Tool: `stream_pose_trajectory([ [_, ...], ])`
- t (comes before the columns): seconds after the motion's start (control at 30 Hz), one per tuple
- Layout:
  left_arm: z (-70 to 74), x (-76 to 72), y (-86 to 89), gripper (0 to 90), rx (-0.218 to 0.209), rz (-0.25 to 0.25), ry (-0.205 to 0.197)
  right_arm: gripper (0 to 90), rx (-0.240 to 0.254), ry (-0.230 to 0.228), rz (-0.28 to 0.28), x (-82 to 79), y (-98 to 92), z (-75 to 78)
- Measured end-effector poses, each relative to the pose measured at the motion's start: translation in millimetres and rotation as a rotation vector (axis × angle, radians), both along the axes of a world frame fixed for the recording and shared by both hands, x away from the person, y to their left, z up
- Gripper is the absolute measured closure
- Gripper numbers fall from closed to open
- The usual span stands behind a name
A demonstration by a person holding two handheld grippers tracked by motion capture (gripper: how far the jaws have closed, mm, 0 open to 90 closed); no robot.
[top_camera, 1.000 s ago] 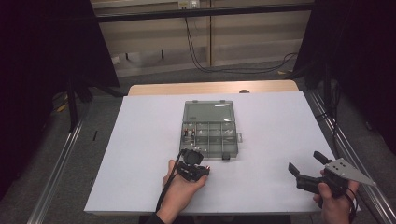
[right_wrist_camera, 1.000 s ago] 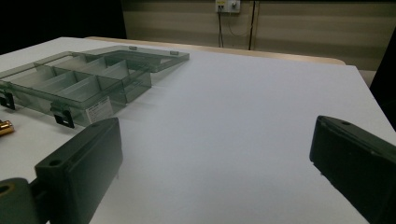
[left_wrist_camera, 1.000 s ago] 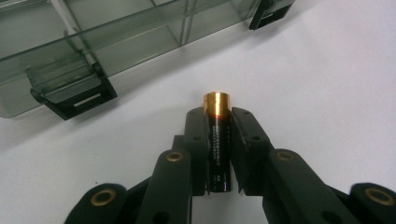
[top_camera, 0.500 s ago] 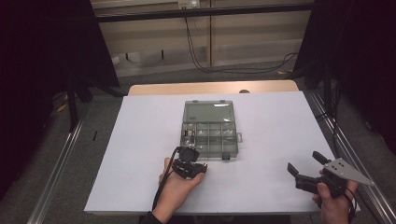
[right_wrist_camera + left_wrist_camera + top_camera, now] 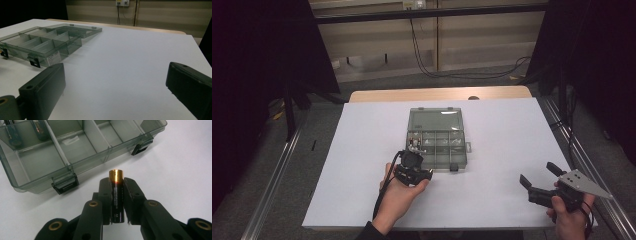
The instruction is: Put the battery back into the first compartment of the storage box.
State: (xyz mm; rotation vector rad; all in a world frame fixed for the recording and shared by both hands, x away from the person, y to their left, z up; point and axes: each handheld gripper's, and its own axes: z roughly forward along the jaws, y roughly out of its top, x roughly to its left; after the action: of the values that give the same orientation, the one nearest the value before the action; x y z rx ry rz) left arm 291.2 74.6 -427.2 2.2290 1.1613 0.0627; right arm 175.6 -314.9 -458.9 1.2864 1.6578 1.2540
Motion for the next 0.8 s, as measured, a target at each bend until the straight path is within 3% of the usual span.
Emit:
stream_pose_trajectory([
  [0.8,14.9,13.7,9.6,77.1,-0.035,0.008,0.005,2.2,0.000,-0.002,0.002,-0.3,0.2,0.4],
])
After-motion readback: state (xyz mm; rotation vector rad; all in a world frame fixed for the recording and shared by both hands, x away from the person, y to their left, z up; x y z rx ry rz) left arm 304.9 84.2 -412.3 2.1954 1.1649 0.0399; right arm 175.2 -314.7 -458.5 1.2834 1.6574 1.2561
